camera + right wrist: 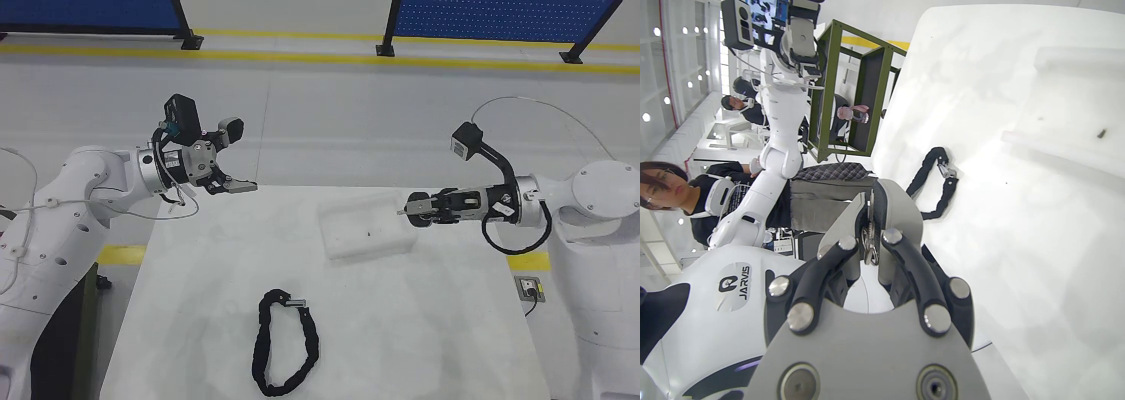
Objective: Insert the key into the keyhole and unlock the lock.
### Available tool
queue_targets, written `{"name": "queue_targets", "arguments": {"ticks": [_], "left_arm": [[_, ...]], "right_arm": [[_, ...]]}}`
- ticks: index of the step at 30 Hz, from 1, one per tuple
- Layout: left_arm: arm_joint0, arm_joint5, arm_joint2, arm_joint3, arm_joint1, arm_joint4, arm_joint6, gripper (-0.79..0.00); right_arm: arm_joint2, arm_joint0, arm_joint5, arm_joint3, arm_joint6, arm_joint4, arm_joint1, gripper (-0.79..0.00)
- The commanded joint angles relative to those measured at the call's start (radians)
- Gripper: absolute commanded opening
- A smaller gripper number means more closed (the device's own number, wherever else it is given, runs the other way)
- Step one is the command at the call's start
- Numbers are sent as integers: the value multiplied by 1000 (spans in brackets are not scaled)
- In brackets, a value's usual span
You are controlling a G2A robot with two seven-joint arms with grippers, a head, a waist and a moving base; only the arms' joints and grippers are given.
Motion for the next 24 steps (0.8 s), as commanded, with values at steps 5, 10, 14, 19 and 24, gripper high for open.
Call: {"name": "queue_targets", "arguments": {"ticks": [5,10,14,19,24], "left_arm": [[0,0,0,0,0,0,0,0],[0,0,0,0,0,0,0,0],[14,4,0,-10,0,-1,-29,0],[32,0,25,-4,-10,12,-55,0],[73,0,90,41,-29,37,15,0]], "right_arm": [[-1,1,0,0,1,-2,0,-785],[-1,1,0,0,1,-2,0,-785],[-1,1,0,0,1,-2,0,-785],[-1,1,0,0,1,-2,0,-785],[-1,1,0,0,1,-2,0,-785]]}}
